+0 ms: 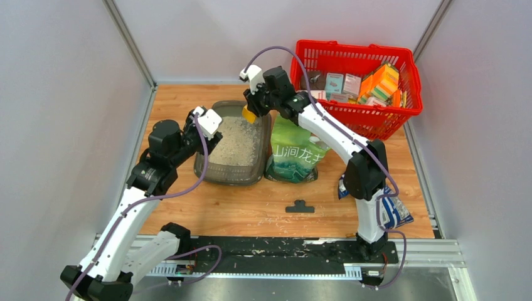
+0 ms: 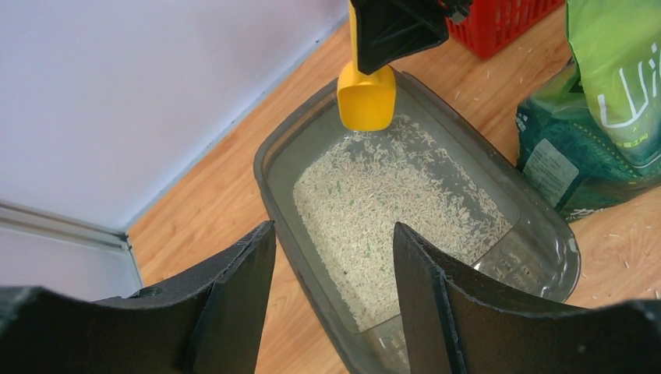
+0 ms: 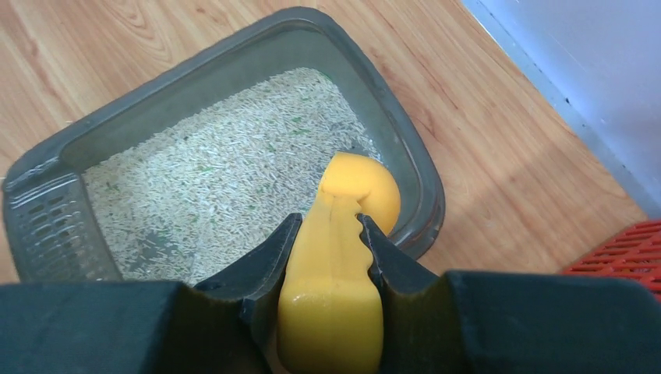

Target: Fill the litter box with clean litter

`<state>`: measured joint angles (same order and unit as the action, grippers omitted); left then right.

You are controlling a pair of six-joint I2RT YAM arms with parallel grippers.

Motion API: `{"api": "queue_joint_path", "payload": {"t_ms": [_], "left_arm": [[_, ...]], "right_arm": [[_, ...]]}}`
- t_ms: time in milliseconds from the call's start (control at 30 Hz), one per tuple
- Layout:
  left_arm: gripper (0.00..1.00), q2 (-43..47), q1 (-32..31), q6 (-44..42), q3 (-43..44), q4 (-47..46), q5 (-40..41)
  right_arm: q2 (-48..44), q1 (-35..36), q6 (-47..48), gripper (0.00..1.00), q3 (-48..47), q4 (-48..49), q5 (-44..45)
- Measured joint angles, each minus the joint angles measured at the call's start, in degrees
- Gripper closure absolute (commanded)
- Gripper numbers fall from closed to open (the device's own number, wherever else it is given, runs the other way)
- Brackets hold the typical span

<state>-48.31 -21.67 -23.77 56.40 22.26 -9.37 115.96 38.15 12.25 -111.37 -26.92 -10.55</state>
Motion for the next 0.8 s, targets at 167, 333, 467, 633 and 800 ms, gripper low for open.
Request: {"api": "queue_joint_path", "payload": {"t_ms": [167,333,467,633,800], "left_arm": [[0.35,-0.57,0.00,1.16,-0.11,-1.27,0.46],[0.35,-0.55,0.00,1.36,-0.24,-2.08,3.13],[0.36,-0.44,0.00,0.39,-1.66,-2.21,5.79],[0.37,-0.33,0.00,-3.67,-2.60,2.08,7.08],[0.36,-0.11,0.00,-8.24,-3.32,7.04,7.30]], "right_arm": [[-1.11,-0.48,-8.35,1.00,-0.57,-0.28,-3.26],[-4.70,-11.30,-32.04,1.00,1.55,6.58,-18.08],[-7.76,-23.39,-53.37,1.00,6.62,17.27,-26.40],[-9.22,-29.24,-74.47,1.00,14.34,25.55,-31.30],[-9.27,-29.33,-92.56,1.00,16.65,38.34,-34.77]]}}
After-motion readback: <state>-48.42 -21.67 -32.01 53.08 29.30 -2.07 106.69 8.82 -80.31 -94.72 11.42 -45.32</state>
